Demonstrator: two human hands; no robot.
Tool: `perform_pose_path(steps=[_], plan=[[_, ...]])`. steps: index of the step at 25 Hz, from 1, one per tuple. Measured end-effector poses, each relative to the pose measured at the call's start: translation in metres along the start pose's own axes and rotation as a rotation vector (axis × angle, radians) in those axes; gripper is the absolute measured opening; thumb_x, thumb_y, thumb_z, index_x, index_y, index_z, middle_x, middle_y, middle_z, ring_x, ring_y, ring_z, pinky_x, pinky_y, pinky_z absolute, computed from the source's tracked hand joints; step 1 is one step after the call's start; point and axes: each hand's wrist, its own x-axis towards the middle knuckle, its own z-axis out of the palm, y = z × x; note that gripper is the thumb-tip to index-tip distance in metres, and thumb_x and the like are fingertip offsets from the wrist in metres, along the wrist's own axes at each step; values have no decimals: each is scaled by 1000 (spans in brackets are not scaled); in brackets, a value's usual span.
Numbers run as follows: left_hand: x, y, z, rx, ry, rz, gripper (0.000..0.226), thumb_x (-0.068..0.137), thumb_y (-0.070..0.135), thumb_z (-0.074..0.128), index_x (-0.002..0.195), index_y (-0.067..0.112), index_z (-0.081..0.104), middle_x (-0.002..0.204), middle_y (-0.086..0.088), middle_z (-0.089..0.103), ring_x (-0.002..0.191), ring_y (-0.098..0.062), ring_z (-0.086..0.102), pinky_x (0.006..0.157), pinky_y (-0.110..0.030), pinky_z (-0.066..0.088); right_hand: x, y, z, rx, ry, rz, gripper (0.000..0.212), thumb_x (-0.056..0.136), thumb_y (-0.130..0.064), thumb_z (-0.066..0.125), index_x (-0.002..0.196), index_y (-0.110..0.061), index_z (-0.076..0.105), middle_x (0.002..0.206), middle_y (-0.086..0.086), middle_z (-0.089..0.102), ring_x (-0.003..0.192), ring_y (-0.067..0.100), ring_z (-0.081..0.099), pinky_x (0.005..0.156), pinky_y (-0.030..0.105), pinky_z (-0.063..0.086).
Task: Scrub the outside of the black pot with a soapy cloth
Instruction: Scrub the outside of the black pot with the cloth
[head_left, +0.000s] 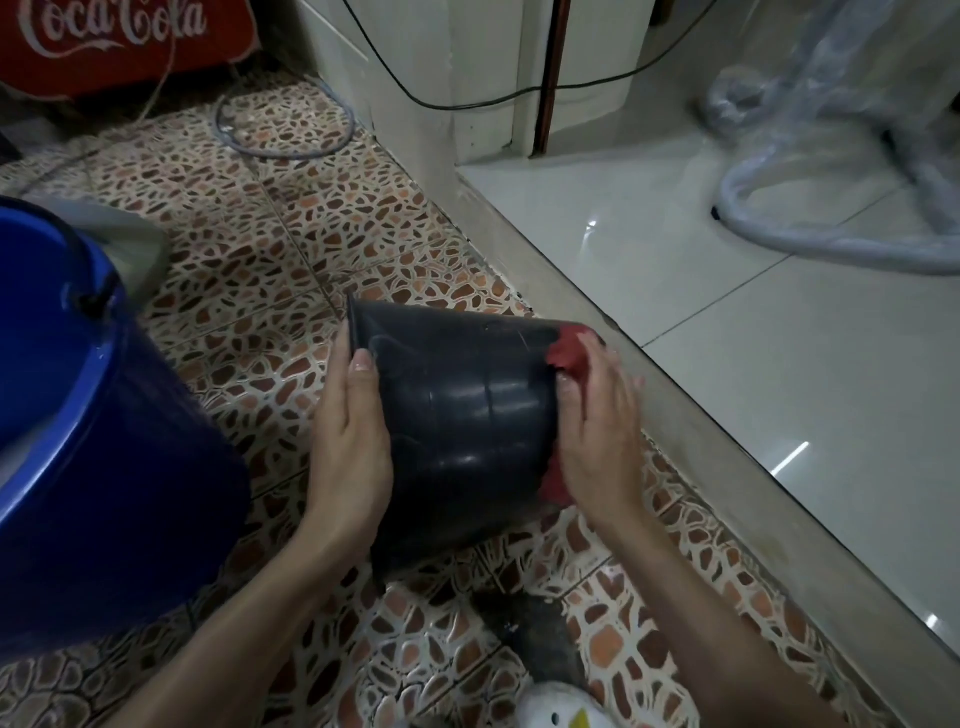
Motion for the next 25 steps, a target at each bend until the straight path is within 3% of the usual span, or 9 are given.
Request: perform_pose_path(steps=[2, 4, 7, 10, 13, 16, 19, 22, 25], plan=[[-11, -1, 2, 29, 26, 46, 50, 105, 48, 27, 155, 41, 25, 161, 19, 28, 147, 1, 27, 121, -36, 26, 14, 14, -13, 107, 29, 164, 40, 104, -39, 31, 142, -27, 39, 139, -5, 49, 135, 18, 42, 102, 33, 41], [-17, -3, 3, 55, 53, 101, 51, 106, 43, 26, 156, 35, 26, 161, 21, 28, 144, 11, 24, 120, -21, 23, 15, 8, -22, 270, 114, 328, 25, 105, -31, 35, 127, -27, 46, 113, -5, 58, 113, 21, 57, 81, 25, 47], [-26, -8, 5, 48, 39, 126, 52, 105, 40, 25, 157, 31, 25, 160, 22, 28, 141, 18, 25, 114, -7, 24, -18, -42, -23, 337, 139, 33, 35, 103, -16, 38, 134, -32, 45, 133, -7, 54, 116, 1, 53, 94, 19, 48], [-33, -14, 4, 30, 36, 142, 57, 103, 42, 20, 157, 24, 28, 161, 10, 33, 144, 7, 30, 117, -16, 26, -48, -83, 8, 207, -145, -409, 42, 104, -25, 35, 145, -24, 42, 153, -5, 38, 145, 6, 28, 123, 43, 15], [-32, -18, 1, 32, 3, 175, 53, 107, 37, 18, 157, 22, 28, 160, 6, 37, 145, -1, 33, 118, -27, 29, -35, -89, 20, -28, -184, -421, 59, 100, -54, 15, 149, -29, 35, 159, -7, 30, 150, 8, 11, 120, 53, -9], [-37, -23, -1, -4, -54, 182, 50, 108, 34, 20, 158, 25, 24, 161, 12, 32, 146, 1, 30, 116, -24, 34, -13, -68, 17, -177, -86, -324, 64, 98, -61, 9, 148, -33, 36, 155, -11, 36, 149, 10, 19, 119, 51, -12], [-44, -30, -2, 11, -49, 151, 49, 108, 38, 20, 156, 34, 23, 160, 21, 28, 143, 11, 28, 109, -11, 35, 8, -25, 4, -184, 2, -89, 61, 99, -59, 14, 143, -29, 44, 150, -10, 43, 145, 12, 28, 121, 51, -3], [-53, -32, -3, 27, -54, 150, 50, 104, 42, 23, 154, 40, 25, 157, 21, 32, 144, 2, 31, 117, -38, 34, 15, 16, -17, -2, 56, 119, 51, 100, -50, 27, 138, -26, 49, 141, -3, 53, 135, 20, 43, 116, 49, 27], [-42, -10, -4, -65, -79, 37, 53, 99, 46, 33, 151, 49, 22, 134, 48, 44, 127, 12, 48, 110, -48, 39, 10, 17, -29, 230, 219, 274, 27, 103, -31, 42, 127, -26, 53, 119, -1, 62, 110, 21, 58, 94, 44, 50]])
